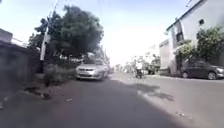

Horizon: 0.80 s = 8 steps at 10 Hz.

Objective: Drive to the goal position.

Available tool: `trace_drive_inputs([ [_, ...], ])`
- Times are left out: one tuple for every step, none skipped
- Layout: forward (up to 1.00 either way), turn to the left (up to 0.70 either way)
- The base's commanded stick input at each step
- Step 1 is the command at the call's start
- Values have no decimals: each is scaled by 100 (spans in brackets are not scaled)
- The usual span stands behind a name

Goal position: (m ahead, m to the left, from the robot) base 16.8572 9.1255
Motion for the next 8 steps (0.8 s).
trace_drive_inputs([
  [100, -40],
  [100, -40],
  [100, -40],
  [100, -40],
  [100, -40],
  [100, -40],
  [100, -11],
  [100, 0],
])
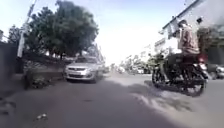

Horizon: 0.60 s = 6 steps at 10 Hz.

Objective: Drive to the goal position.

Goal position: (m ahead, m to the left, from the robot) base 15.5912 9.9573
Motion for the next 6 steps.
trace_drive_inputs([
  [100, 0],
  [100, 0],
  [100, 0],
  [100, 0],
  [100, 0],
  [100, 0],
])
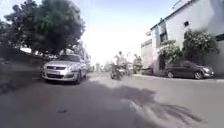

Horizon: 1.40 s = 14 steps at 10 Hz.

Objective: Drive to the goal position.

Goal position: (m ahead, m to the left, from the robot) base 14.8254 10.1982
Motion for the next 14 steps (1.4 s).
trace_drive_inputs([
  [100, 0],
  [100, 0],
  [100, 0],
  [100, 0],
  [100, 0],
  [100, 0],
  [100, 0],
  [100, 0],
  [100, 0],
  [100, 0],
  [100, 0],
  [100, 0],
  [100, 0],
  [100, 0],
])
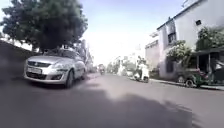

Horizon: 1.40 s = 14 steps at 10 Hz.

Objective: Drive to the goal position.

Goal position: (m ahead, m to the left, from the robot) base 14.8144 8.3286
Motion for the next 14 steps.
trace_drive_inputs([
  [100, 0],
  [100, 0],
  [100, 0],
  [100, 0],
  [100, 0],
  [100, 0],
  [100, 10],
  [100, 40],
  [100, 32],
  [100, 0],
  [100, 0],
  [100, 0],
  [100, 0],
  [100, 0],
])
